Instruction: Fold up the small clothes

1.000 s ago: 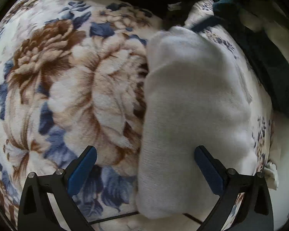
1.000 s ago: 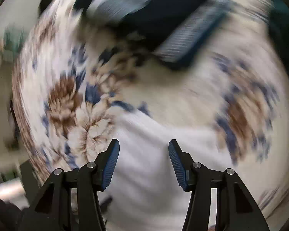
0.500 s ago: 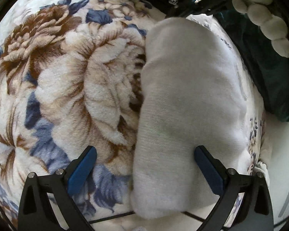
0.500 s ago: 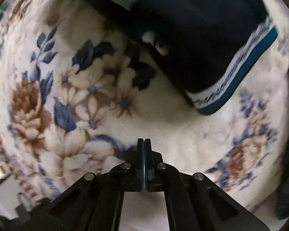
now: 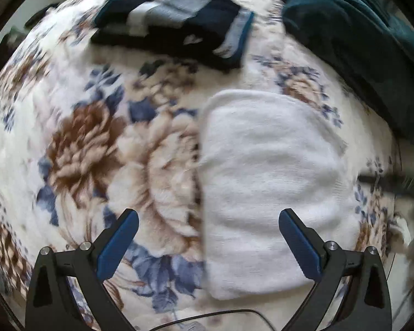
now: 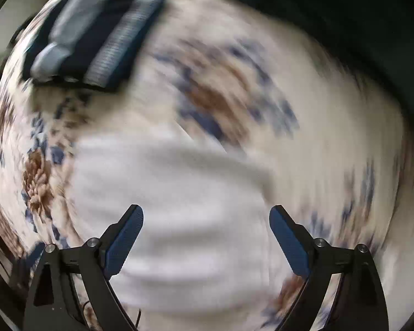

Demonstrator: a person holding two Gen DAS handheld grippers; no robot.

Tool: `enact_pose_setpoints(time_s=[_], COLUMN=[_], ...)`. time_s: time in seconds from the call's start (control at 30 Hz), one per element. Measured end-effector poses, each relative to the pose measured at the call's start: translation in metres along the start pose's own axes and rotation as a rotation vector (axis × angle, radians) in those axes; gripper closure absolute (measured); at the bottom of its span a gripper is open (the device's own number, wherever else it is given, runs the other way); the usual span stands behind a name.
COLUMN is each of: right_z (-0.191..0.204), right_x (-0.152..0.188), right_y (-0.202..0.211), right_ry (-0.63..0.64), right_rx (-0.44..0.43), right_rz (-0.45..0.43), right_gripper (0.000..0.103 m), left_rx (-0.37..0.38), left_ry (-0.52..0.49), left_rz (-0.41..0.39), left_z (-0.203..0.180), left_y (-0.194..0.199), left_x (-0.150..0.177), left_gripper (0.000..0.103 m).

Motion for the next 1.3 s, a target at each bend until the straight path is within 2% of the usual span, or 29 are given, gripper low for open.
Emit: enact_pose_setpoints(time_s=[0.07, 0.13, 0.27, 0.4, 0.43, 0.5, 0.53, 0.57, 0.67, 0.8, 0.9, 0.93, 0.97, 1.0, 1.03, 1.07, 1.17, 1.3], right_z=[-0.036, -0.061, -0.091, -0.089, -0.088, -0.088, -0.086, -0.087, -0.091, -0.099, -0.097, -0.099, -0.101, -0.108, -0.115, -0.122, -0.129, -0.100], right_x=[0.034, 0.067, 0.116, 0.142, 0.147, 0.156, 0.160, 0.163, 0.168, 0.176, 0.171, 0.168, 0.166, 0.165, 0.165, 0.166, 0.187, 0.216], right_y=[-0.018, -0.033, -0.062, -0.087, -0.091, -0.096, -0.099, -0.102, -0.097, -0.104, -0.103, -0.101, -0.098, -0.095, -0.092, -0.091, -0.102, -0.131], right_ry=[-0.100, -0.189, -0.362, -0.442, -0.454, -0.494, -0.502, -0.523, -0.523, -0.549, -0.517, -0.536, -0.560, -0.592, -0.628, -0.669, -0.797, -0.898], right_rx=[0.022, 0.005, -0.117, -0.252, -0.279, -0.330, -0.321, -0.327, -0.277, -0.260, -0.311, -0.350, -0.382, -0.411, -0.439, -0.482, -0.600, -0.775], right_rz=[0.021, 0.042, 0.092, 0.136, 0.138, 0.118, 0.116, 0.103, 0.066, 0.105, 0.138, 0.153, 0.157, 0.143, 0.122, 0.095, 0.120, 0.172], right_gripper=[0.008, 0.009, 0.008, 0.009, 0.012, 0.050, 0.080, 0.090, 0.093, 0.094, 0.090, 0.081, 0.063, 0.050, 0.025, 0.018, 0.018, 0.018], left_rx=[0.016, 0.026, 0.041, 0.052, 0.053, 0.056, 0.055, 0.054, 0.050, 0.057, 0.122, 0.153, 0.186, 0.220, 0.237, 0.254, 0.328, 0.441], left_ry=[-0.027, -0.057, -0.108, -0.149, -0.161, -0.177, -0.184, -0.189, -0.196, -0.179, -0.082, -0.019, 0.030, 0.067, 0.106, 0.145, 0.220, 0.268], left_rz=[0.012, 0.023, 0.037, 0.050, 0.052, 0.052, 0.052, 0.053, 0.053, 0.053, 0.004, -0.018, -0.033, -0.031, -0.009, 0.009, 0.021, 0.083], left_z=[-0.014, -0.028, -0.055, -0.076, -0.080, -0.086, -0.088, -0.089, -0.090, -0.083, -0.057, -0.041, -0.026, -0.013, 0.001, 0.013, 0.039, 0.049], left_y=[0.001, 0.002, 0.001, 0.001, 0.000, 0.001, 0.000, 0.000, 0.000, 0.000, 0.003, 0.001, -0.002, -0.008, -0.018, -0.026, -0.046, -0.079], left_x=[0.000, 0.002, 0.006, 0.011, 0.012, 0.014, 0.015, 0.015, 0.015, 0.011, 0.002, -0.002, -0.004, -0.005, -0.006, -0.007, -0.007, -0.006], left_gripper=[0.000, 0.000, 0.000, 0.000, 0.000, 0.000, 0.000, 0.000, 0.000, 0.000, 0.000, 0.000, 0.000, 0.000, 0.000, 0.000, 0.000, 0.000])
Point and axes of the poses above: each gripper's, at about its wrist camera, not at the fingertips, and y roughly against the way its jaws point, z to its left, x to its underside, the point moved 4 cm from there along -y, roughly the way its jaws point, and after that the axes turned 11 degrees about x, right-handed, at the moved point
